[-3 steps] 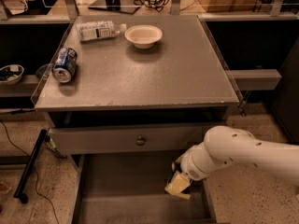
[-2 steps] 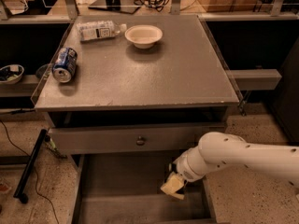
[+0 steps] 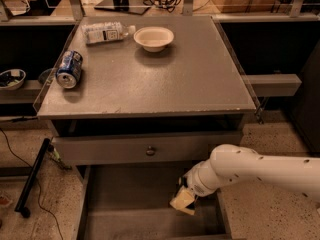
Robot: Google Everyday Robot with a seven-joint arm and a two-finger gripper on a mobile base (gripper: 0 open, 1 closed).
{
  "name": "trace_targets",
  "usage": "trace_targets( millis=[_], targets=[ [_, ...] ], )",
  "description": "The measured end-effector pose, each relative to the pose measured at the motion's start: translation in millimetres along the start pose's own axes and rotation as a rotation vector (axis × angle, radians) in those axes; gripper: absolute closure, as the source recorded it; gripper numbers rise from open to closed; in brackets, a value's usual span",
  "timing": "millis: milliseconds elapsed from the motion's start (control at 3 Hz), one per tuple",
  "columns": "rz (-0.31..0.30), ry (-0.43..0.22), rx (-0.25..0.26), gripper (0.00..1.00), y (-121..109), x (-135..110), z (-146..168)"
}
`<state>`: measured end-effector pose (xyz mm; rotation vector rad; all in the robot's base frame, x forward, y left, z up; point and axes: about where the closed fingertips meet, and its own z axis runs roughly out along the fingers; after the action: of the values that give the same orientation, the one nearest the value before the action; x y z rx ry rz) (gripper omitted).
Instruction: Place sponge into middle drawer
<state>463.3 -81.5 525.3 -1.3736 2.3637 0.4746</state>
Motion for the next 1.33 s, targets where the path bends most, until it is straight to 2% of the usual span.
trace_targets(
  millis=[333,667,1000,1333],
  targets=[
    [0.032,-0.053,0.009,1.00,-12,2,29],
    [0.031,-0.053,0.009,1.00,-12,2,29],
    [0.030,-0.087,0.004,1.00,-4,-2,31],
    [-0.023,-0.133,-0.040,1.00,20,-20,47]
  ],
)
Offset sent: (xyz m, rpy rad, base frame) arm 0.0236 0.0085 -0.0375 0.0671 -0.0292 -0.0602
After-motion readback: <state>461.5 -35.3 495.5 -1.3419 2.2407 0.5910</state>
